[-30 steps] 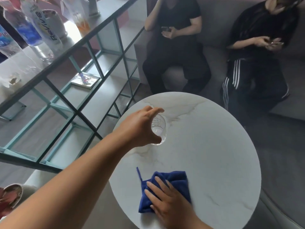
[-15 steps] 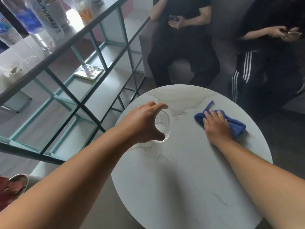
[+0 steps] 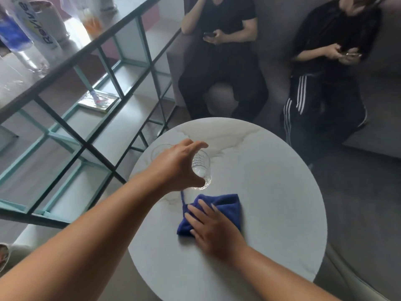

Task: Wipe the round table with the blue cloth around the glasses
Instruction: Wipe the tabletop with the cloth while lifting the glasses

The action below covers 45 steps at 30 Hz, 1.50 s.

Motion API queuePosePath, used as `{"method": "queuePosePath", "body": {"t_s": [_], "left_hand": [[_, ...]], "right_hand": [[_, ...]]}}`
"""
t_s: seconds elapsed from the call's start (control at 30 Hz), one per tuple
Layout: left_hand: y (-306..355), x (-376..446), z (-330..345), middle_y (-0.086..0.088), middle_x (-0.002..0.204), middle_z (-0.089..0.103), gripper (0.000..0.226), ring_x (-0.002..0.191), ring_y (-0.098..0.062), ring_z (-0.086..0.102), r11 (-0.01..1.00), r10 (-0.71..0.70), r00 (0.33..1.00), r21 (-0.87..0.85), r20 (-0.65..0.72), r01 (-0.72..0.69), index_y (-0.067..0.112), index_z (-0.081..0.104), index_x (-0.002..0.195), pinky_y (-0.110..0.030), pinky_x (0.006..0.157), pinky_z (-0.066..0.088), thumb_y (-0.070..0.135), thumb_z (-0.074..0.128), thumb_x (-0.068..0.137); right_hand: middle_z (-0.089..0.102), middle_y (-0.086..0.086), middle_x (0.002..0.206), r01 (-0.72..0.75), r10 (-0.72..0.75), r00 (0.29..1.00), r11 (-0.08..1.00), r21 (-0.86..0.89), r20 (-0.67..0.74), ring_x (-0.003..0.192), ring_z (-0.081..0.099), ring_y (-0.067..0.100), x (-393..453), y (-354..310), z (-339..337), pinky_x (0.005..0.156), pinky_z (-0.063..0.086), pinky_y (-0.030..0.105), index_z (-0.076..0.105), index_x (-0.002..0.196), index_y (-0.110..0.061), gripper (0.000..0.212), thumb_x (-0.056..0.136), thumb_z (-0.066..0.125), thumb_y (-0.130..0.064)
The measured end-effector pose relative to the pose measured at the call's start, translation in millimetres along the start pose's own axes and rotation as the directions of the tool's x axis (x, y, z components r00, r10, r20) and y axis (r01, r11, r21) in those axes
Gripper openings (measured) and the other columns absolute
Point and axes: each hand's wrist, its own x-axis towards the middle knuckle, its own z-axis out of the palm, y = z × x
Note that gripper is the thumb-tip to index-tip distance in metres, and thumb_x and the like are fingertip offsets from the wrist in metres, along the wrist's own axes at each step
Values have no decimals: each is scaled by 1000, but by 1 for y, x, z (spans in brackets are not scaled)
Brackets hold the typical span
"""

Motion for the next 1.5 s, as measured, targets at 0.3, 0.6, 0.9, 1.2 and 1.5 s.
{"method": "queuePosePath", "body": {"t_s": [0.3, 0.6, 0.9, 1.2, 1.5], "left_hand": [[17, 8, 29, 8, 134, 52, 90, 111, -22, 59, 1000, -13, 995, 9, 104, 12, 38, 40, 143, -35, 85, 53, 45, 80, 63], [17, -2, 48, 7, 133, 52, 87, 110, -23, 59, 1000, -22, 989, 9, 148, 21, 37, 41, 142, -30, 83, 48, 41, 75, 63], [12, -15, 61, 8, 133, 51, 88, 110, -21, 57, 1000, -8, 993, -1, 119, 8, 37, 39, 143, -33, 86, 49, 41, 73, 62], [1, -27, 72, 13, 134, 47, 90, 114, -17, 54, 1000, 16, 996, 7, 87, -17, 40, 34, 145, -31, 91, 47, 43, 72, 63], [-1, -29, 77, 14, 137, 43, 92, 111, -17, 52, 998, 36, 996, 54, 84, -41, 39, 29, 148, -34, 89, 49, 40, 68, 65]], "right_hand": [[53, -2, 145, -53, 63, 990, 995, 81, -126, 140, 41, 29, -121, 31, 9, 110, 31, 45, 60, 132, -23, 42, 93, 57, -40], [59, 6, 139, -448, 451, 873, 892, 57, -188, 133, 45, 34, -125, 123, -6, 100, 38, 49, 64, 129, -15, 58, 105, 21, -45], [65, 16, 124, -620, 626, 768, 779, 91, -135, 121, 51, 46, -17, 204, -18, 95, 47, 53, 65, 121, -4, 53, 93, 33, -35], [62, 11, 112, -563, 571, 805, 821, 94, -164, 109, 49, 37, 77, 228, -17, 86, 46, 49, 62, 109, -7, 48, 93, 26, -35], [56, 5, 133, -474, 491, 867, 865, 163, -82, 129, 39, 32, 119, 221, -20, 96, 43, 49, 56, 130, -14, 56, 93, 38, -53]]}}
